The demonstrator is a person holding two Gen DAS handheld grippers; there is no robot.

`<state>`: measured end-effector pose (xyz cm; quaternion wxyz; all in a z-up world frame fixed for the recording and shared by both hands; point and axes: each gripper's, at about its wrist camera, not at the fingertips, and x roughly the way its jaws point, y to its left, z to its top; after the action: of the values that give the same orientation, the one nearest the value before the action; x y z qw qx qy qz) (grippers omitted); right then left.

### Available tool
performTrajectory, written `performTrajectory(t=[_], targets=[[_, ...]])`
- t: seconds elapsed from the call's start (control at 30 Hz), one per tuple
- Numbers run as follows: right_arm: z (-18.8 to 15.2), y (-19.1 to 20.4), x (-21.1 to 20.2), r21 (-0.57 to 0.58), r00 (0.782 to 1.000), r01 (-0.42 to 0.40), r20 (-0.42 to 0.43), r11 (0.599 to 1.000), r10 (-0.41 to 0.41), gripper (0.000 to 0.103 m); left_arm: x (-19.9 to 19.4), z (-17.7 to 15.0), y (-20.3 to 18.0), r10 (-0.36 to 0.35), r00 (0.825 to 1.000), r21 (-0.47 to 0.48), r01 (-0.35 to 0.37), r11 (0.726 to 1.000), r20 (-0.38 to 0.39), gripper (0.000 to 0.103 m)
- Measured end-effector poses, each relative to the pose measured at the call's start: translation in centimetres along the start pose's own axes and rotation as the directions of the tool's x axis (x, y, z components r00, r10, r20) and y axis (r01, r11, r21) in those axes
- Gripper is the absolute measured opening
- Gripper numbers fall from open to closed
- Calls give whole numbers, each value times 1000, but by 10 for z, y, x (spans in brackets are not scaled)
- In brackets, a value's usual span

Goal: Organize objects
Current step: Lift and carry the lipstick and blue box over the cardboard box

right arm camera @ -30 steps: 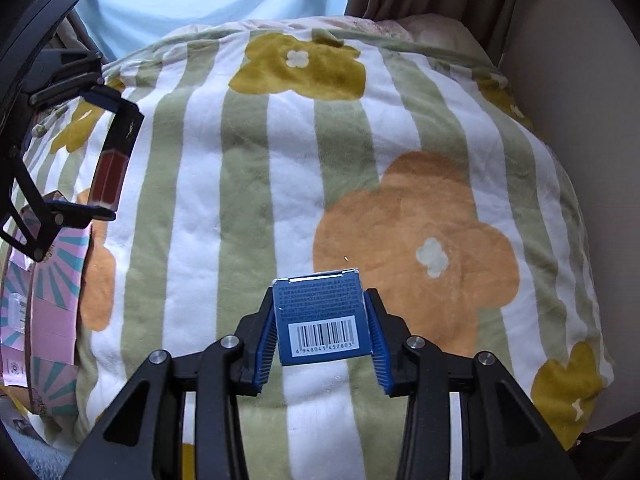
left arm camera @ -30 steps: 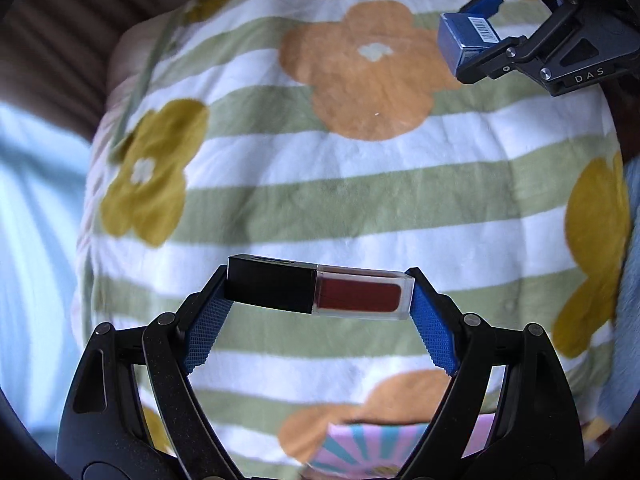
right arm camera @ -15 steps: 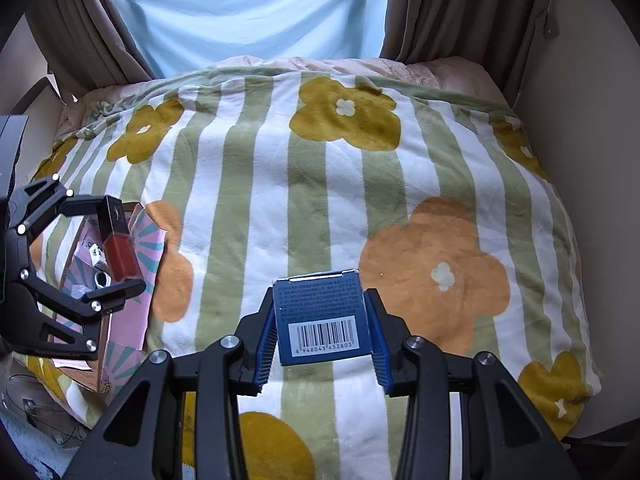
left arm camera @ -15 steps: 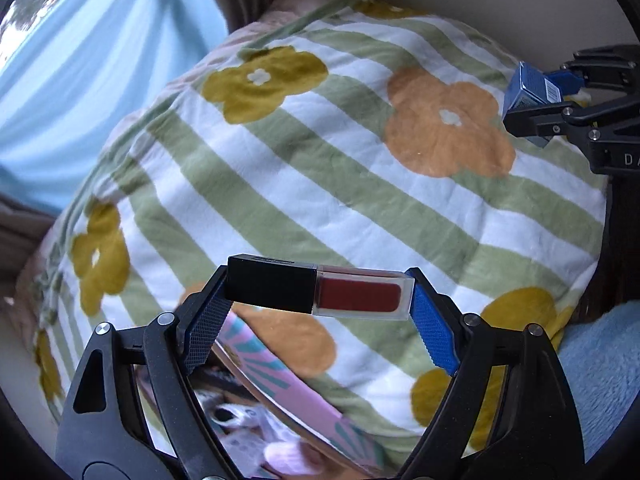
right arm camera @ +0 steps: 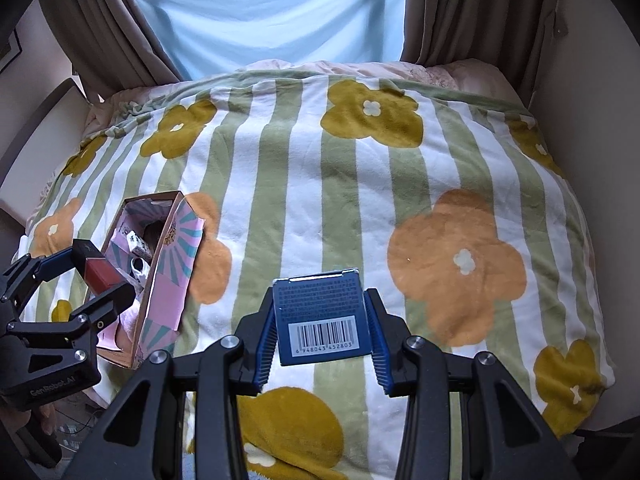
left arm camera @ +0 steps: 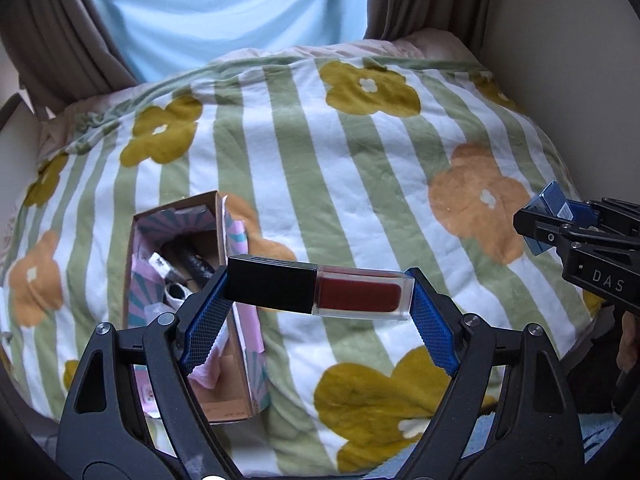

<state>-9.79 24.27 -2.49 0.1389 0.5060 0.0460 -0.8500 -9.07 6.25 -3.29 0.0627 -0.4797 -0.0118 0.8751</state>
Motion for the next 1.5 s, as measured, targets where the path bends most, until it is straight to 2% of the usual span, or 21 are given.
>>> performTrajectory(t=[0.4, 0.7, 0.73, 0.97, 1.13, 1.5], targets=[[0, 10, -14, -107, 999, -24, 24, 994, 27, 38, -27, -7, 8, 33, 997, -119, -24, 993, 69, 83], [14, 61, -12, -215, 995, -84, 30, 973, 92, 38, -40, -27, 55, 87, 994, -222, -70, 972, 65, 83], [17, 70, -11, -230, 994, -91, 31, 969, 100, 38, -40, -30, 62, 60, 994, -175, -44, 983, 87, 83], [37, 127, 5, -312, 989, -136, 15, 940, 148, 38, -34, -52, 114, 94, 995, -246, -81, 966, 39, 83], [52, 167, 28, -365, 987, -152, -11, 919, 159, 38, -17, -68, 148, 90, 996, -272, -90, 958, -14, 83], [77, 242, 124, -465, 984, -175, -108, 868, 141, 38, 59, -94, 199, 46, 990, -268, -82, 960, -137, 83]])
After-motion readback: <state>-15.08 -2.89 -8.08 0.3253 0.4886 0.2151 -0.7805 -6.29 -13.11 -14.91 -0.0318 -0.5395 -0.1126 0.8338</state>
